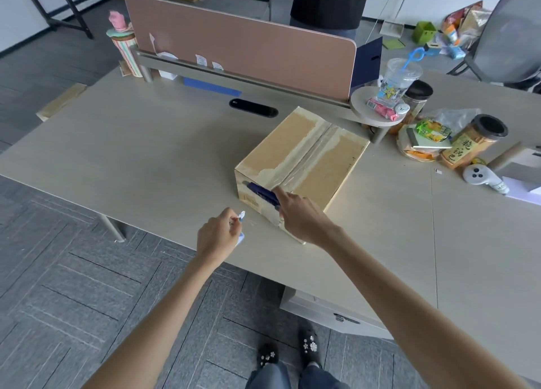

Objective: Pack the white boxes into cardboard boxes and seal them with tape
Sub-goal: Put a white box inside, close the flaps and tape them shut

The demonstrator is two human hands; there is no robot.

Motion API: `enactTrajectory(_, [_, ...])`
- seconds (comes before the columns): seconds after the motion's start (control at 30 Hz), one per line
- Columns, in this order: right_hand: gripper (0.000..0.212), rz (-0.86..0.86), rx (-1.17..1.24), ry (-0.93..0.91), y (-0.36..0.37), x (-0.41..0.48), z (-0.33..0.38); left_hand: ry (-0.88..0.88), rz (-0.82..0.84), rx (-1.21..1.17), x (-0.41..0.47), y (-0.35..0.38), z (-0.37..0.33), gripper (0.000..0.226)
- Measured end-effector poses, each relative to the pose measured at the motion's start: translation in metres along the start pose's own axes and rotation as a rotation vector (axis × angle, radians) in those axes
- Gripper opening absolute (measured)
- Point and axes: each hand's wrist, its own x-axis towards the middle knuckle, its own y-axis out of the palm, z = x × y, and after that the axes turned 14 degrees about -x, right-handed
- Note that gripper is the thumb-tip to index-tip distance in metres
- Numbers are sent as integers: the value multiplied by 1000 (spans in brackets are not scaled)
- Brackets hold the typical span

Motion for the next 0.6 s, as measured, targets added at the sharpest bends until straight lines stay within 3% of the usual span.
enactTrajectory(0.33, [61,-47,0,-6,21,48,-18,9,1,-134,-3,-10,-8,15])
enactTrajectory(0.5, [42,-161,-59,88,34,59,-24,-4,-10,-160,0,-13,-6,14])
enactTrajectory(0.6, [63,-186,-96,159,40,65,-21,-9,-10,-169,1,-14,-4,14])
